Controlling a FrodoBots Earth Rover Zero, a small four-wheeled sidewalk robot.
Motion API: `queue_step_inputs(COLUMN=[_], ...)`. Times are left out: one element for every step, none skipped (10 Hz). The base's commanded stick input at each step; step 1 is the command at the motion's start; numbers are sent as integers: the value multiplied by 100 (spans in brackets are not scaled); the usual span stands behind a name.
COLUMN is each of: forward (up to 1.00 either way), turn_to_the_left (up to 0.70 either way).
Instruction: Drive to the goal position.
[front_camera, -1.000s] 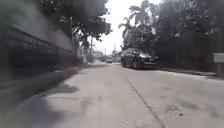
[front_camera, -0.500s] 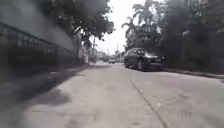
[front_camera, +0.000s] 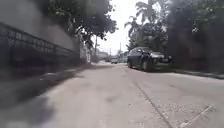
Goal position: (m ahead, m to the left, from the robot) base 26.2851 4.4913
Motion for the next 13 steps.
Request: queue_step_inputs(forward=[100, 100, 100, 100, 100, 100, 100, 100, 100, 100, 100, 100, 100], turn_to_the_left=[0, 0, 0, 0, 0, 0, 0, 0, 0, 0, 0, 0, 0])
